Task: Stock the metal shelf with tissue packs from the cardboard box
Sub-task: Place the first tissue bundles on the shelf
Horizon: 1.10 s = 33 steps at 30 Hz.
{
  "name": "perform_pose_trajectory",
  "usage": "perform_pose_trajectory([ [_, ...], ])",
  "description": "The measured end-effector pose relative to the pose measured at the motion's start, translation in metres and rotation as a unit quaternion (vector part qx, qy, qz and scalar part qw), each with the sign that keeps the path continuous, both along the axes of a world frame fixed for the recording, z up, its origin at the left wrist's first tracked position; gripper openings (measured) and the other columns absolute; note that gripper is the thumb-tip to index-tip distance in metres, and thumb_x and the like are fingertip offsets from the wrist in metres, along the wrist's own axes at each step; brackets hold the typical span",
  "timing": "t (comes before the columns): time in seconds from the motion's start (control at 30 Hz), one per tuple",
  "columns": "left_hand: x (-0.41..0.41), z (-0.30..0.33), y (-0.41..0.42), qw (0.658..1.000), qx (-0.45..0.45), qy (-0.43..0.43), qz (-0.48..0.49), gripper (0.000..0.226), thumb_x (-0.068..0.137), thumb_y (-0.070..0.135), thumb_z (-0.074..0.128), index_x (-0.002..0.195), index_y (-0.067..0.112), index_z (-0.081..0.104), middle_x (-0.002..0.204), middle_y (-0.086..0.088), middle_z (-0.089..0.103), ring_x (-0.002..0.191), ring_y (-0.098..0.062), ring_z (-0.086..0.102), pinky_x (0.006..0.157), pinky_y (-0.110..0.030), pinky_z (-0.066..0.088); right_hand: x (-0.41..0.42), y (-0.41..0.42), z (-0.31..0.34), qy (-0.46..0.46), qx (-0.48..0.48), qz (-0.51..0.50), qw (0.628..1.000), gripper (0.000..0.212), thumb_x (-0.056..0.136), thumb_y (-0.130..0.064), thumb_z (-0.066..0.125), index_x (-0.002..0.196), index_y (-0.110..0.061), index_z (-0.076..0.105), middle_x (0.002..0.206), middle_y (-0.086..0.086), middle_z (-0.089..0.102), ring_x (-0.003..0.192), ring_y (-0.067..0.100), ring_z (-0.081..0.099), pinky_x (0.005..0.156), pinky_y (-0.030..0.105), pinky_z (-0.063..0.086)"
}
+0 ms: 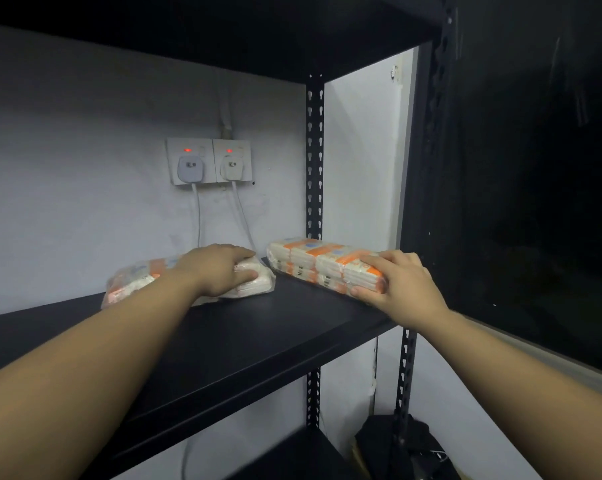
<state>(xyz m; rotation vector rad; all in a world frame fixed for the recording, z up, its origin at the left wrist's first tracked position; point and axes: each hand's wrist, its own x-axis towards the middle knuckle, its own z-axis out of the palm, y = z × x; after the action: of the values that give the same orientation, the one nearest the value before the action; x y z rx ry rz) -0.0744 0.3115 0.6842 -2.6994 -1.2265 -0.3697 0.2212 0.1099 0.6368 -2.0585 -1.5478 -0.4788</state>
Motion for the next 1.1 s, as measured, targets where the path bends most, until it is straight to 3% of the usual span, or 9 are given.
perform_pose_trajectory([
  [0.37, -0.003, -0.009, 0.004, 0.999, 0.030, -0.018, -0.017, 0.063, 0.095, 0.069, 0.049, 0.152, 0.043, 0.043, 0.161, 0.013, 0.043, 0.144, -0.019, 0.045, 0.113, -0.040, 0.040, -0.016, 0.038, 0.017, 0.001, -0.058, -0.044, 0.997, 0.073, 0.083, -0.084, 0.049, 0.144, -0.044, 0.048, 0.138, -0.003, 0.052, 0.126, 0.025, 0.042, 0.103, 0.048, 0.040],
  [0.5, 0.000, -0.005, 0.004, 0.998, 0.050, -0.027, -0.032, 0.060, 0.093, 0.068, 0.054, 0.145, 0.038, 0.054, 0.147, 0.008, 0.057, 0.133, -0.022, 0.053, 0.106, -0.041, 0.045, -0.019, 0.043, 0.033, 0.048, -0.053, -0.053, 0.996, 0.072, 0.081, -0.087, 0.046, 0.138, -0.043, 0.054, 0.137, -0.001, 0.052, 0.128, 0.028, 0.045, 0.102, 0.052, 0.039],
  [0.6, 0.019, -0.001, -0.009, 0.992, 0.069, -0.059, -0.086, 0.052, 0.092, 0.064, 0.059, 0.134, 0.033, 0.065, 0.132, 0.006, 0.065, 0.124, -0.021, 0.058, 0.101, -0.041, 0.049, -0.012, 0.048, 0.049, 0.096, -0.066, -0.002, 0.993, 0.073, 0.082, -0.081, 0.055, 0.140, -0.037, 0.054, 0.139, 0.001, 0.053, 0.123, 0.026, 0.051, 0.096, 0.044, 0.047],
  [0.7, 0.048, -0.002, -0.025, 0.989, 0.025, -0.040, -0.138, 0.047, 0.092, 0.063, 0.059, 0.132, 0.040, 0.065, 0.130, 0.009, 0.068, 0.114, -0.018, 0.064, 0.096, -0.040, 0.054, -0.005, 0.054, 0.059, 0.104, -0.106, 0.026, 0.989, 0.074, 0.082, -0.073, 0.066, 0.142, -0.031, 0.054, 0.139, 0.000, 0.058, 0.117, 0.023, 0.056, 0.089, 0.037, 0.049],
  [0.87, 0.085, -0.006, -0.024, 0.991, -0.053, 0.001, -0.119, 0.045, 0.094, 0.056, 0.059, 0.133, 0.034, 0.065, 0.132, 0.005, 0.069, 0.121, -0.021, 0.063, 0.102, -0.038, 0.052, 0.005, 0.075, 0.070, 0.144, -0.164, 0.028, 0.975, 0.089, 0.072, -0.071, 0.076, 0.147, -0.030, 0.048, 0.142, 0.000, 0.057, 0.108, 0.022, 0.057, 0.083, 0.035, 0.048],
  [0.97, 0.102, -0.017, -0.024, 0.991, -0.081, -0.015, -0.105, 0.049, 0.095, 0.057, 0.054, 0.137, 0.032, 0.062, 0.137, 0.003, 0.066, 0.126, -0.024, 0.060, 0.105, -0.040, 0.049, 0.011, 0.087, 0.077, 0.161, -0.182, 0.030, 0.970, 0.105, 0.067, -0.074, 0.078, 0.153, -0.027, 0.041, 0.151, 0.003, 0.050, 0.122, 0.025, 0.057, 0.090, 0.034, 0.045],
  [1.03, 0.105, -0.026, -0.027, 0.992, -0.070, -0.019, -0.100, 0.062, 0.092, 0.067, 0.047, 0.144, 0.034, 0.053, 0.150, 0.003, 0.056, 0.136, -0.026, 0.050, 0.111, -0.044, 0.045, 0.016, 0.095, 0.081, 0.168, -0.198, 0.034, 0.965, 0.116, 0.063, -0.078, 0.079, 0.156, -0.023, 0.037, 0.155, 0.003, 0.047, 0.130, 0.026, 0.055, 0.097, 0.036, 0.045],
  [1.1, 0.105, -0.029, -0.031, 0.994, -0.034, 0.008, -0.100, 0.070, 0.093, 0.073, 0.040, 0.151, 0.033, 0.047, 0.157, 0.003, 0.048, 0.145, -0.027, 0.040, 0.120, -0.047, 0.035, 0.021, 0.103, 0.083, 0.170, -0.226, 0.037, 0.959, 0.126, 0.057, -0.081, 0.079, 0.157, -0.020, 0.035, 0.152, 0.003, 0.050, 0.124, 0.025, 0.059, 0.098, 0.036, 0.048],
])
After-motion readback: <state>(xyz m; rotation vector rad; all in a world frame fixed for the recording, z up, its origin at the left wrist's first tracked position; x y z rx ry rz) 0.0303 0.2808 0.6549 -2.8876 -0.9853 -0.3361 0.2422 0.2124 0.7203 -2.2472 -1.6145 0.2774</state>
